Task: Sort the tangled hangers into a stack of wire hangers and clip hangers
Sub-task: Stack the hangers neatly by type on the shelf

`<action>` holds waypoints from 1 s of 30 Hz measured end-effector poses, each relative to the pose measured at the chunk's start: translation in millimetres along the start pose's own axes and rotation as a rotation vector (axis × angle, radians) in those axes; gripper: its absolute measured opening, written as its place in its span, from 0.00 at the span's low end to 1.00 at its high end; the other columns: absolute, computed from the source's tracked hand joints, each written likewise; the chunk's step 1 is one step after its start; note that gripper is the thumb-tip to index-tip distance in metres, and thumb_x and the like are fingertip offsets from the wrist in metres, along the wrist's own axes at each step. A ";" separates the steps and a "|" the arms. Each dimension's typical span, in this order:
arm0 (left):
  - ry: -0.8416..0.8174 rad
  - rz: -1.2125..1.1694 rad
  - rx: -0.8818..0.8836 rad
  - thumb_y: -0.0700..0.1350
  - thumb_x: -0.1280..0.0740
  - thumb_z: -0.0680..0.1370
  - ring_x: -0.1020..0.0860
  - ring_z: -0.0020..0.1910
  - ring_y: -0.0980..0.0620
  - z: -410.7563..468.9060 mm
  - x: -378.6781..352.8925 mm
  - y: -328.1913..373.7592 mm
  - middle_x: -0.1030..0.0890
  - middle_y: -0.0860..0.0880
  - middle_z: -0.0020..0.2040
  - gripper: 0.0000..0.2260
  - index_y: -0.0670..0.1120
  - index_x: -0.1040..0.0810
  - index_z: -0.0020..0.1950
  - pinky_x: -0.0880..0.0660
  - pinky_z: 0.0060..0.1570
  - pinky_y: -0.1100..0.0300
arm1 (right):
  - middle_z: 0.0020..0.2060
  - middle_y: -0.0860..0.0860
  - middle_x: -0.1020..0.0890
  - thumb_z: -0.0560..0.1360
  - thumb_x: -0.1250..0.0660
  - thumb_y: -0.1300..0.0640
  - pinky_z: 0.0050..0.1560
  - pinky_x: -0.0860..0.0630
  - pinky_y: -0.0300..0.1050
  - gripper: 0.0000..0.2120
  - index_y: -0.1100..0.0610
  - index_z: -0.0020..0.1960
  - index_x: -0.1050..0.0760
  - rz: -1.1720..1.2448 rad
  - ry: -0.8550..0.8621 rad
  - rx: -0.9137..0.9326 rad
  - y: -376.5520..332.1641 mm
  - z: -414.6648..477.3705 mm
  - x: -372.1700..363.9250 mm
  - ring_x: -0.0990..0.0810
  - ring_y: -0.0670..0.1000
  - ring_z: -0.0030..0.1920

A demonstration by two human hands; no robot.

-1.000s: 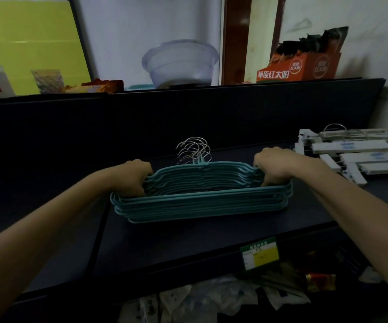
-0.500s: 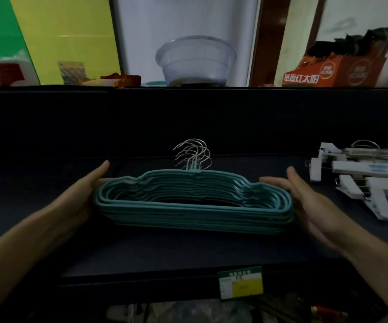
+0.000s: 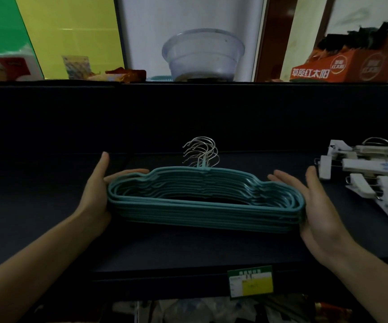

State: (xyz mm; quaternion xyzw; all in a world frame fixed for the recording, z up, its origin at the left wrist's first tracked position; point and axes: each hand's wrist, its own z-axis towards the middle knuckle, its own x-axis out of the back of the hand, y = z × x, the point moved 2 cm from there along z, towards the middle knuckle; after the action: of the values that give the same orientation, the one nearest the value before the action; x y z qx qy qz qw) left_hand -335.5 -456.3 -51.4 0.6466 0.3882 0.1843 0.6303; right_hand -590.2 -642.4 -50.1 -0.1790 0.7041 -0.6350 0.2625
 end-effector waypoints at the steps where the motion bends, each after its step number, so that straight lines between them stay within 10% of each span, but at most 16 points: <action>1: -0.003 0.002 -0.001 0.67 0.50 0.75 0.17 0.41 0.44 -0.3 -0.5 0.5 0.16 0.40 0.46 0.34 0.41 0.16 0.43 0.25 0.45 0.51 | 0.65 0.41 0.26 0.74 0.54 0.34 0.69 0.35 0.53 0.29 0.47 0.66 0.30 0.000 0.007 -0.002 0.0 -0.1 -0.1 0.28 0.46 0.65; 21: -0.119 0.142 0.016 0.57 0.42 0.75 0.18 0.40 0.46 -5.8 1.3 3.1 0.15 0.42 0.44 0.21 0.44 0.16 0.44 0.25 0.47 0.52 | 0.59 0.42 0.23 0.75 0.42 0.44 0.63 0.31 0.50 0.14 0.45 0.58 0.26 -0.076 0.047 0.008 -0.5 -6.1 -4.0 0.25 0.45 0.59; 25: -0.331 0.715 -0.004 0.46 0.31 0.66 0.17 0.46 0.48 0.4 12.8 22.9 0.15 0.46 0.48 0.16 0.47 0.18 0.53 0.24 0.52 0.51 | 0.44 0.45 0.16 0.75 0.38 0.57 0.55 0.25 0.45 0.07 0.50 0.48 0.21 -0.577 -0.163 -0.114 -24.9 -2.3 3.0 0.20 0.48 0.49; 30: -0.432 1.487 -0.097 0.44 0.27 0.70 0.18 0.40 0.58 20.2 5.3 56.7 0.15 0.53 0.40 0.08 0.48 0.17 0.48 0.21 0.44 0.63 | 0.46 0.49 0.16 0.76 0.36 0.50 0.50 0.23 0.48 0.09 0.50 0.51 0.20 -1.444 -0.422 -0.072 -65.6 18.9 4.0 0.18 0.49 0.45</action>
State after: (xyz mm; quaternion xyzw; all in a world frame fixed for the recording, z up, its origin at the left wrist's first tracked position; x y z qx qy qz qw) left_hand -302.2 -460.6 -1.2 0.7304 -0.2881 0.4454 0.4302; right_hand -587.4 -668.3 13.2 -0.7224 0.3670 -0.5782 -0.0958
